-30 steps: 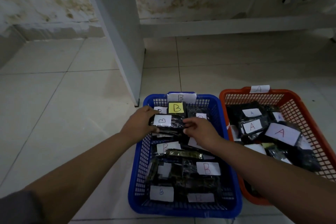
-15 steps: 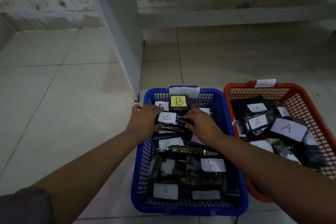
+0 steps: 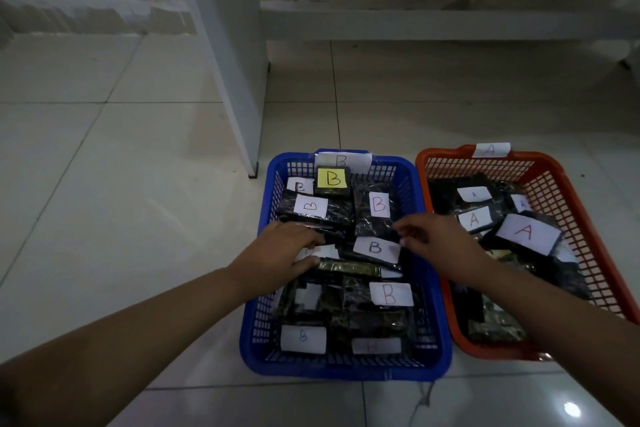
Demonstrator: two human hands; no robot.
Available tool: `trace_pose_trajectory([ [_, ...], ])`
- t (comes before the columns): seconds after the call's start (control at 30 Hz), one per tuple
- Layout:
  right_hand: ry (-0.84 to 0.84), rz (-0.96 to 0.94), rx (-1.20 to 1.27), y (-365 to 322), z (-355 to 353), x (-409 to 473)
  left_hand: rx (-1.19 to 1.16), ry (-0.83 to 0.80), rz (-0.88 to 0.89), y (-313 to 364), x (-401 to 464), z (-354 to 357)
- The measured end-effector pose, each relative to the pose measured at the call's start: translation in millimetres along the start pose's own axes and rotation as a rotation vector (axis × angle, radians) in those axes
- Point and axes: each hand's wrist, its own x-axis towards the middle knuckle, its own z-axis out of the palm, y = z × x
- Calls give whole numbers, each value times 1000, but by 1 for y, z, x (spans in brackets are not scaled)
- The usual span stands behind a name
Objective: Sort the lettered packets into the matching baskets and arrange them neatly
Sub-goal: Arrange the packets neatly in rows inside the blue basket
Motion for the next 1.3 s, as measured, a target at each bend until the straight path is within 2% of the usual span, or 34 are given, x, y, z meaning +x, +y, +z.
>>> trace_pose_trajectory([
  [0.17, -114, -123, -6, -13, 26, -13, 137, -84, -12, -15, -11, -10],
  [0.33, -264, -158, -119, -23, 53, -3, 190, -352, 9, -20, -7, -26],
  [0.47, -264, -90, -107, -30, 63, 9, 274, -522, 34, -10, -3, -24],
  [0.53, -304, -55, -91, -31, 62, 16, 290, -564, 37, -8, -1, -21],
  [0.6, -327, -119, -153, -33, 61, 19, 266, -572, 44, -10, 2, -19],
  [0.7, -231, -247, -239, -35, 56, 13, 132, -557, 14, -15, 4, -22],
  [0.73, -173, -258, -203, -36, 52, 9, 42, -548, -23, -17, 4, -25],
  [0.8, -78, -165, 25, -38, 37, 3, -171, -515, -116, -16, 6, -36],
  [0.93, 12, 198, 587, -27, 18, -4, -501, -327, -292, -11, 14, -57],
  [1.0, 3, 394, 977, -25, 13, -8, -655, -222, -393, -7, 18, -63],
  [1.03, -27, 442, 1106, -25, 11, -11, -719, -181, -433, -6, 19, -64],
  [1.07, -61, 443, 1124, -26, 10, -13, -765, -150, -462, -5, 20, -65],
  [1.13, -99, 309, 826, -28, 9, -19, -834, -123, -501, -1, 22, -63],
  [1.2, -37, 109, 419, -29, 11, -22, -905, -111, -531, 4, 23, -60],
  [1.23, 24, 32, 288, -30, 15, -23, -936, -109, -549, 5, 23, -59],
  [1.3, 132, -31, 192, -31, 22, -22, -999, -105, -589, 9, 24, -56],
])
